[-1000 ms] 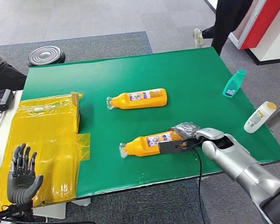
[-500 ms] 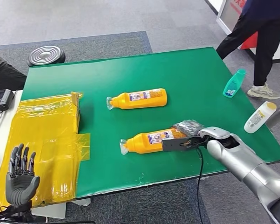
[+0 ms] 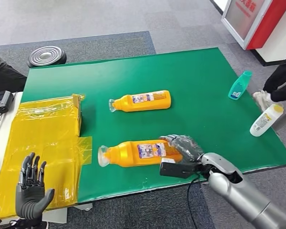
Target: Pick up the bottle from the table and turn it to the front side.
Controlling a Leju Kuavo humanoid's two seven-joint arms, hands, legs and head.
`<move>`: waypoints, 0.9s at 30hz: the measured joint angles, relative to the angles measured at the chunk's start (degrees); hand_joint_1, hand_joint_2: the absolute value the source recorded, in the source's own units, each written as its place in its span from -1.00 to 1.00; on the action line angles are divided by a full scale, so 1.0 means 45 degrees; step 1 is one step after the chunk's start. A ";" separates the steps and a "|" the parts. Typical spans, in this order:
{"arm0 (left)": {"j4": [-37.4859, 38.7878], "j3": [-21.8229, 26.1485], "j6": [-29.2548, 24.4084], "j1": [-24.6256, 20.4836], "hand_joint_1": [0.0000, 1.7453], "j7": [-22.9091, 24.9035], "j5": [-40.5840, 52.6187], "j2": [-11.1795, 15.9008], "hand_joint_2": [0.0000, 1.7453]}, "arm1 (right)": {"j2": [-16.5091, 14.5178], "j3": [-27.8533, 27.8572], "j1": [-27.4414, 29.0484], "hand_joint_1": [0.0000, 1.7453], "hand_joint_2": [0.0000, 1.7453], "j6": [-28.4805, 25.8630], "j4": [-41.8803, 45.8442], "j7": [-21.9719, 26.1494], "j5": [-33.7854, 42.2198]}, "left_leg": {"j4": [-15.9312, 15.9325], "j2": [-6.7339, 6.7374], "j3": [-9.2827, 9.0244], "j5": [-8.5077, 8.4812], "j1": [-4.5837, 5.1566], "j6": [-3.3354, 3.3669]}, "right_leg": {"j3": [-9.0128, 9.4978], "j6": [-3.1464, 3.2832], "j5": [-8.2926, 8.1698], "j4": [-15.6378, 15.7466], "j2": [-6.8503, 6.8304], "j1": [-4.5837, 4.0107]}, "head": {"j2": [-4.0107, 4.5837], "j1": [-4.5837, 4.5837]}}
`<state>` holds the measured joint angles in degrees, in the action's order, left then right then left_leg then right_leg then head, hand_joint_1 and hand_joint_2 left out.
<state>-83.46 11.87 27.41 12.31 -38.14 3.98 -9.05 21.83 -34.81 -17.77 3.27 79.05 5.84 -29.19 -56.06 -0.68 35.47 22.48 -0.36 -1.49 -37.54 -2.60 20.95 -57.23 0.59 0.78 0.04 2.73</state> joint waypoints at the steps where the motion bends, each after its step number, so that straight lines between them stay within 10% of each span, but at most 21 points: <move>1: -0.0153 -0.0276 -0.0083 0.0088 -1.00 0.0000 0.0062 -0.0030 1.00 | -0.0338 0.0185 0.0419 1.00 1.00 -0.0222 0.0251 0.0271 -0.0080 | 0.0000 0.0000 -0.0001 0.0005 -0.0001 -0.0006 | -0.0001 0.0007 0.0005 0.0000 0.0001 -0.0003 | 0.0000 0.0000; 13: -0.0485 -0.3732 -0.0281 -0.0550 -1.00 0.0389 -0.0111 0.0448 1.00 | -0.5055 0.0776 0.2242 1.00 1.00 -0.1323 -0.0017 0.2892 0.0476 | 0.0001 0.0001 -0.0012 -0.0020 -0.0018 -0.0028 | -0.0004 0.0041 -0.0006 -0.0002 0.0001 -0.0023 | 0.0000 -0.0002; 27: -0.0317 -0.5751 -0.0317 -0.1342 -1.00 0.0607 -0.0240 0.1194 1.00 | -0.6667 0.0804 0.1638 1.00 1.00 -0.2919 -0.2545 0.3694 -0.0513 | 0.0000 0.0001 -0.0011 -0.0029 -0.0016 -0.0028 | -0.0005 0.0041 -0.0012 -0.0002 0.0002 -0.0023 | 0.0003 -0.0002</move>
<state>-84.89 -14.01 25.99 6.27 -35.41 2.90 -3.68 -8.17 -31.20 -10.40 -9.87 67.59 22.46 -31.50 -56.06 -0.68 35.42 22.35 -0.43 -1.62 -37.56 -2.42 20.89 -57.24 0.59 0.68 0.06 2.72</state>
